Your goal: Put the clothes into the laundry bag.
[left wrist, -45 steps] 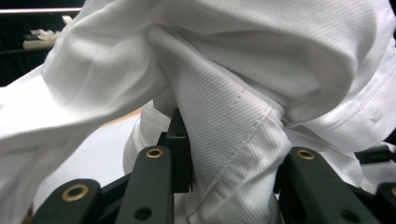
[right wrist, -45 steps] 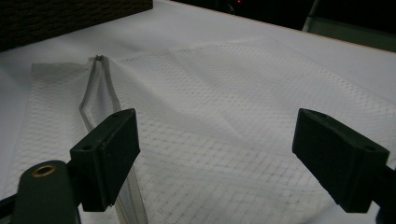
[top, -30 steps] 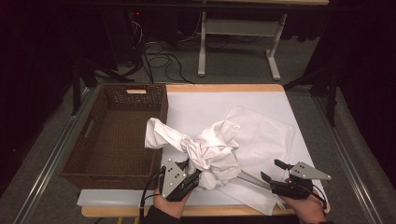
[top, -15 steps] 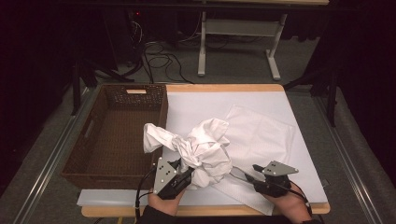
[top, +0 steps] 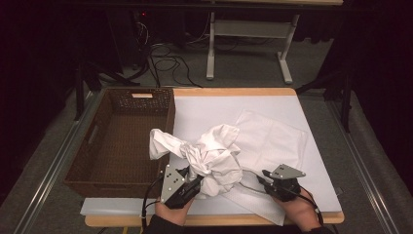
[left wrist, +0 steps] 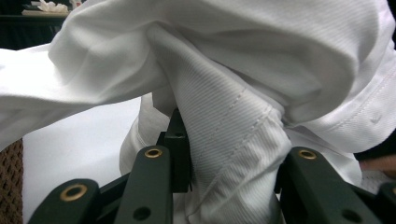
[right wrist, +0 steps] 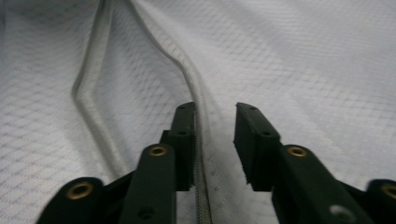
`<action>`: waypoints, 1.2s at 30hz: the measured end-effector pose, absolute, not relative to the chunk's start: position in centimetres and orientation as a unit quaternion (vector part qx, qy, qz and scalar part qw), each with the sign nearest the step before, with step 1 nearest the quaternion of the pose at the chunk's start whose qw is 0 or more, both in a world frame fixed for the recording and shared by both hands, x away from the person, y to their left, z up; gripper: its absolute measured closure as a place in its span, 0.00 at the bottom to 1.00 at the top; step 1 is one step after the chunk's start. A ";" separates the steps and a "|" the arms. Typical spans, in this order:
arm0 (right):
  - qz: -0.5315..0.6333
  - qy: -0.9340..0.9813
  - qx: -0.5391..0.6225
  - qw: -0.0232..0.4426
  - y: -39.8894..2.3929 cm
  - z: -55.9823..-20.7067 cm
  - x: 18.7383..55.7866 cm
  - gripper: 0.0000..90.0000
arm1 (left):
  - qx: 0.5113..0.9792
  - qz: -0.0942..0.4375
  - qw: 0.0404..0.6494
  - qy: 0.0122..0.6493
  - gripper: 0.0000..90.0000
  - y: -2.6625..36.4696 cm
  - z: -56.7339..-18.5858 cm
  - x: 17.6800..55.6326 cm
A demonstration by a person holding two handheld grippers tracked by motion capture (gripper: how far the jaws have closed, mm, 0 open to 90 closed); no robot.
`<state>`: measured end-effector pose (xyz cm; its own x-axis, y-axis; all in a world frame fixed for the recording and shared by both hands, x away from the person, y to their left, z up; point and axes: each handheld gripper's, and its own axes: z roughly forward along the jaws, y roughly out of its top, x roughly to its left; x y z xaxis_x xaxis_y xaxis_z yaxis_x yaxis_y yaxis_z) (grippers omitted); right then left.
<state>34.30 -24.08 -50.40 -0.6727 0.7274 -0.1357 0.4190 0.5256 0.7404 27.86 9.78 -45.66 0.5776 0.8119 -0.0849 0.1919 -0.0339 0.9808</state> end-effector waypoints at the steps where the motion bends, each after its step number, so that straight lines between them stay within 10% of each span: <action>1: 0.355 0.841 0.343 0.220 -24.3 -50.3 34.4 0.84 | 0.668 0.265 0.585 0.376 0.72 9.8 -45.7 27.9; 13: 0.344 0.860 0.322 0.197 -24.0 -50.7 34.8 0.73 | 0.662 0.267 0.592 0.374 0.72 9.9 -45.3 27.5; 21: 0.356 0.847 0.333 0.213 -24.2 -50.3 35.1 0.98 | 0.667 0.264 0.596 0.361 0.72 9.5 -45.0 26.8; 36: 0.421 0.807 0.343 0.233 -25.2 -48.3 34.4 1.00 | 0.731 0.236 0.567 0.298 0.72 4.6 -46.4 25.2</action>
<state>34.40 -25.21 -48.27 -0.6566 0.7492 -0.0870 0.3564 0.4098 0.8396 25.24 4.59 -46.35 0.7117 0.7025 0.0069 0.1674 -0.1792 0.9695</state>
